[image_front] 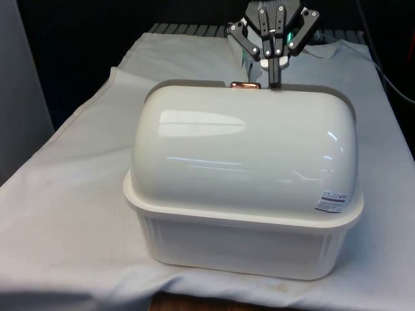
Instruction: Open the lid, then close it.
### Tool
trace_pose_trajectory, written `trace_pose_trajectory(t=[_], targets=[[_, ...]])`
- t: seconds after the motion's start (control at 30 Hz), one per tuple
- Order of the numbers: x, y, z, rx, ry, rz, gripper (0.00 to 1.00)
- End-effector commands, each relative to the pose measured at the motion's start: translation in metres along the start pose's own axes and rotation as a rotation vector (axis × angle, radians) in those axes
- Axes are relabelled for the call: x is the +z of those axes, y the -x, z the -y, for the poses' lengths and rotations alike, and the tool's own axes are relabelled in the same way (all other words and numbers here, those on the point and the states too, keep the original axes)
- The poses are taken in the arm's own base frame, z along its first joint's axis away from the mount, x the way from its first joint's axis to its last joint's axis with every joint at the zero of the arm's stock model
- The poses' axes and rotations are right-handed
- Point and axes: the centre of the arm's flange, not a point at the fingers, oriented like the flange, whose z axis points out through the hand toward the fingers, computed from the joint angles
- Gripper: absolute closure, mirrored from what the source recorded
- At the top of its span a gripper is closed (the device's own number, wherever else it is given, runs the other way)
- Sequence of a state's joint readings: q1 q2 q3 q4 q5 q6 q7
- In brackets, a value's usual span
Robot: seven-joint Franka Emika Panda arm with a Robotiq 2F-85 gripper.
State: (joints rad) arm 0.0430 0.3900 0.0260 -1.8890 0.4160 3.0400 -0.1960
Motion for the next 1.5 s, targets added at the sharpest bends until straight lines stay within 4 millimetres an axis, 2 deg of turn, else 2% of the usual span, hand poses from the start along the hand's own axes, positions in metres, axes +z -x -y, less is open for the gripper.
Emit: trace_pose_trajectory(t=[0.0, 0.17, 0.2, 0.3, 0.47, 0.5, 0.53, 0.77, 0.8, 0.83, 1.1, 1.47], targets=[[0.004, 0.004, -0.005, 0.009, 0.011, 0.014, 1.00], [0.008, 0.007, -0.009, 0.019, 0.015, 0.022, 1.00], [0.005, 0.004, -0.004, 0.010, 0.004, 0.012, 1.00], [0.010, 0.008, -0.011, 0.029, 0.016, 0.026, 1.00], [0.007, 0.008, -0.010, 0.039, 0.013, 0.033, 1.00], [0.006, 0.004, -0.005, 0.029, 0.005, 0.019, 1.00], [0.007, 0.008, -0.010, 0.039, 0.013, 0.033, 1.00], [-0.001, 0.015, -0.010, 0.054, 0.009, 0.064, 1.00], [-0.001, 0.009, -0.007, 0.045, 0.004, 0.046, 1.00], [-0.003, 0.016, -0.009, 0.054, 0.007, 0.070, 1.00], [-0.013, 0.023, -0.008, 0.056, -0.001, 0.110, 1.00], [-0.025, 0.041, -0.009, 0.084, -0.010, 0.198, 1.00]])
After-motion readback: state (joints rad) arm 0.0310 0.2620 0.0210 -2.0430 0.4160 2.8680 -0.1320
